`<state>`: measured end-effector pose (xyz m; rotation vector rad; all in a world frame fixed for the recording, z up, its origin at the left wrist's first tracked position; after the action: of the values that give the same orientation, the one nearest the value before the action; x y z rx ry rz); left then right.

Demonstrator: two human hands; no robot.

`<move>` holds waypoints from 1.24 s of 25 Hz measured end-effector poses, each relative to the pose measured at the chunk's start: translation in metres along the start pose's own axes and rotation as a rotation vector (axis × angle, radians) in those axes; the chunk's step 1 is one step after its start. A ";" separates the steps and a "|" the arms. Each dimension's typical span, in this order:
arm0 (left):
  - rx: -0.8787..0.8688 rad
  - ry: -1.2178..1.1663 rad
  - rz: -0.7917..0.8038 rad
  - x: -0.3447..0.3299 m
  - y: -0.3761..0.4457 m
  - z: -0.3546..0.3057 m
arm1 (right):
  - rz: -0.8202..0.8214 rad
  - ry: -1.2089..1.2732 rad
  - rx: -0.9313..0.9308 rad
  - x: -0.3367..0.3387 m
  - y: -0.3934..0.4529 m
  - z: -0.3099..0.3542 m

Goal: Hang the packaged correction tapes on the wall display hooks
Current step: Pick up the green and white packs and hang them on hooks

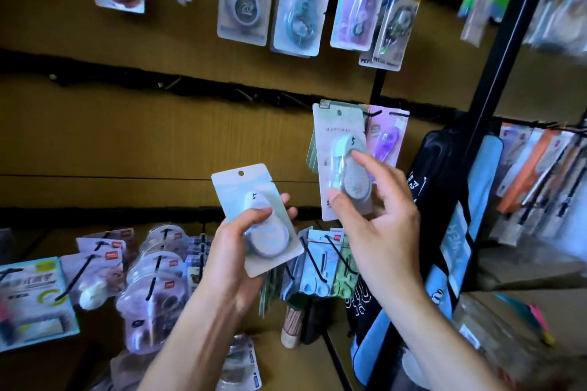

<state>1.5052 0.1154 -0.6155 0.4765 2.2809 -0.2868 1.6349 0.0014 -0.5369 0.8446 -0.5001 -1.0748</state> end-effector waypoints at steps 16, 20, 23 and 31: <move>0.053 0.003 -0.057 0.028 0.002 0.013 | -0.023 -0.203 0.137 -0.019 0.007 0.010; 0.049 0.022 -0.051 0.028 0.002 0.015 | 0.001 -0.224 0.137 -0.021 0.008 0.007; 0.042 0.027 -0.043 0.028 0.002 0.014 | 0.046 -0.255 0.106 -0.027 0.011 0.003; 0.019 0.023 -0.070 0.035 -0.001 0.005 | 0.163 -0.443 0.104 -0.098 0.040 -0.019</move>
<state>1.4859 0.1217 -0.6448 0.4116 2.3228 -0.3399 1.6306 0.1065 -0.5123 0.6411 -0.9868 -1.0926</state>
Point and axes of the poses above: each hand's wrist, its own y-axis towards the middle knuckle, its own x-axis out of the back of the hand, z = x × y, the point moved 7 cm from there along y, towards the middle knuckle, and after that the axes turned 11 degrees about -z, right-handed, at the moved point
